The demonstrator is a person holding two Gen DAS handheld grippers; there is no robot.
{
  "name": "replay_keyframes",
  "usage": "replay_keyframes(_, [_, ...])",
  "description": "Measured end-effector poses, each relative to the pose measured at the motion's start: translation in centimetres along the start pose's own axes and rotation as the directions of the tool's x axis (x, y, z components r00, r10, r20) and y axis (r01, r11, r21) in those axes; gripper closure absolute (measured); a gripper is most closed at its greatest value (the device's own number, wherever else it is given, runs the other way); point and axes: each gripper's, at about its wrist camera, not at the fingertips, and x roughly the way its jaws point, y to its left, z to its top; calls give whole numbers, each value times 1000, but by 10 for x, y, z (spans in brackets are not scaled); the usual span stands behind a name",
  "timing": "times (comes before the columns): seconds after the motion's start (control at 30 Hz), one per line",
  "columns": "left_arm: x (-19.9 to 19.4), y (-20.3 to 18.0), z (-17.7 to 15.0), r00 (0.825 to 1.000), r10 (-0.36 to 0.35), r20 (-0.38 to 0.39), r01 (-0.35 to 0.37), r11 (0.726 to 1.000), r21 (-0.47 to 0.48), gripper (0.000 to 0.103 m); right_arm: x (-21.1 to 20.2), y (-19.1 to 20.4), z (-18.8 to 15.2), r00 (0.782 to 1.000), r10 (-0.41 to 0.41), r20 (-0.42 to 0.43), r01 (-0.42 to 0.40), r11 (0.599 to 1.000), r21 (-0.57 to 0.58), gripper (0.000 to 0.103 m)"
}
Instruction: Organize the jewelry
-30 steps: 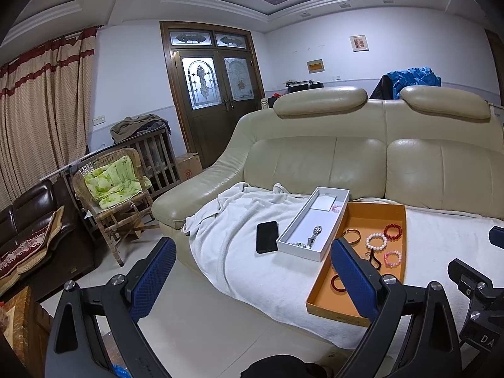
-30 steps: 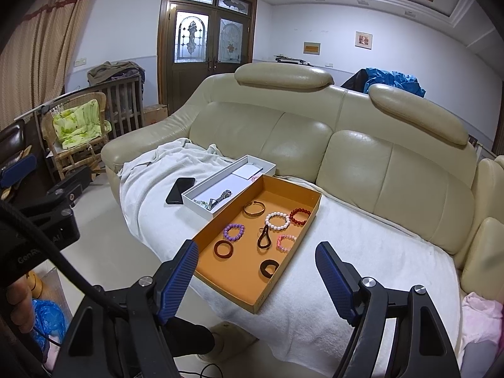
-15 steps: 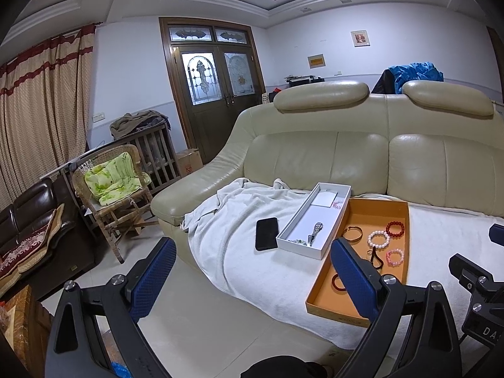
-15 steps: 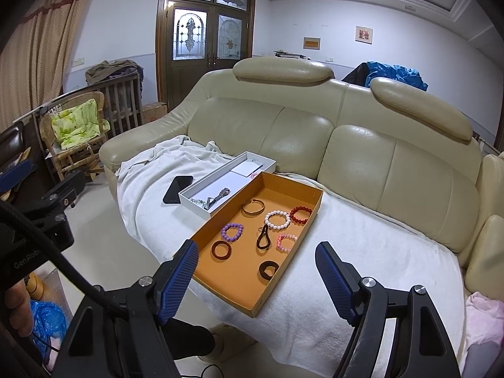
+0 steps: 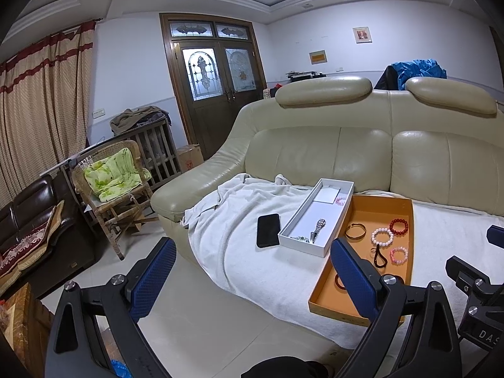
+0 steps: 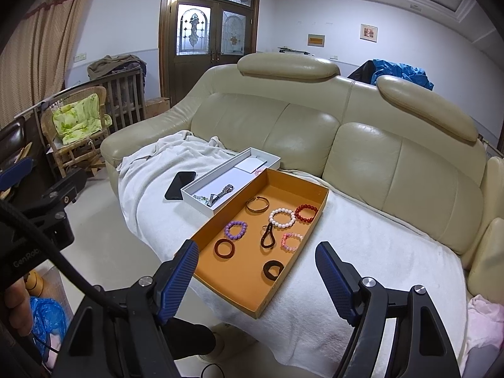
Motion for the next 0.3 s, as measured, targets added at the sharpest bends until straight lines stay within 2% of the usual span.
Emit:
replay_keyframes(0.17, [8,-7,0,1000,5,1,-5,1000,8,5,10,-4,2,1000,4,-9,-4,1000,5,23])
replay_keyframes(0.3, [15,-37,3,998,-55,-12,56,997,59,5,17,-22,2,1000,-8,-5,8,1000,28,23])
